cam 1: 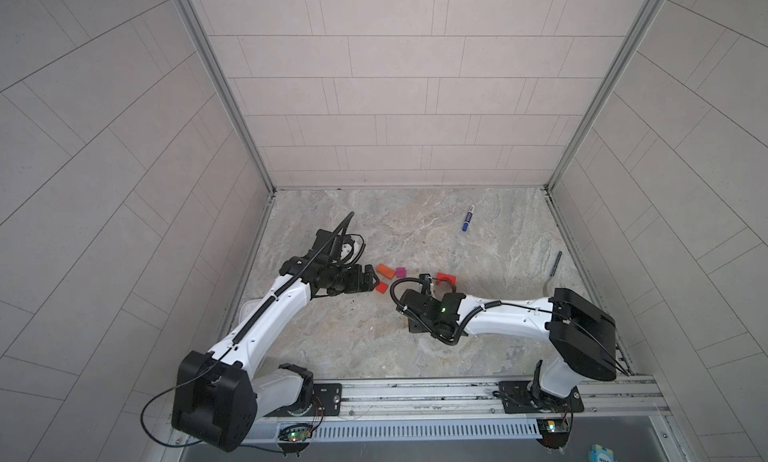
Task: Build the wood block tower
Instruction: 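Carry the pink bar with the right gripper over the plank row, then lower the pink bar onto the plank row beside the lime-green block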
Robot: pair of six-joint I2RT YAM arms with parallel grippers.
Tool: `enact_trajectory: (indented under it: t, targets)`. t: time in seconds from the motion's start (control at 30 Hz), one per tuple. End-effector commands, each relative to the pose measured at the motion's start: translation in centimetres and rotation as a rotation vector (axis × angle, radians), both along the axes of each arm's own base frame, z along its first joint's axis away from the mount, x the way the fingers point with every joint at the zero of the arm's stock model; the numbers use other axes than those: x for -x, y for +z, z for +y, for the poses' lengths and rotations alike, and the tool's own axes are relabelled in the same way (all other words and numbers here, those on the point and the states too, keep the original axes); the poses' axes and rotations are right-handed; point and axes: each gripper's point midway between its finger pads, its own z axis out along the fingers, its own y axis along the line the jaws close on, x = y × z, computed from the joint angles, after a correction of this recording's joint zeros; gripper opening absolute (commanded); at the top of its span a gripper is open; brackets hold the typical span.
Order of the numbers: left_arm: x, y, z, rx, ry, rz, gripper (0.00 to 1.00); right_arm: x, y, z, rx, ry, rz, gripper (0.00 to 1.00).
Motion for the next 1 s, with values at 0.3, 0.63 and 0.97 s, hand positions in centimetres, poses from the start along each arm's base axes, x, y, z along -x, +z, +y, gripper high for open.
enact_trajectory:
  t: [0.3,0.63,0.97]
  targets:
    - [0.08,-0.08,0.17,0.003,0.006,-0.003,0.94,-0.37,-0.17,0.05,0.023,-0.028,-0.013,0.49]
    - [0.11,-0.09,0.14,0.004,0.005,-0.002,0.94,-0.53,-0.21,0.22,0.033,-0.023,-0.013,0.50]
    - [0.09,-0.05,0.15,0.004,0.005,-0.003,0.94,-0.66,-0.39,0.14,0.055,-0.022,-0.011,0.50]
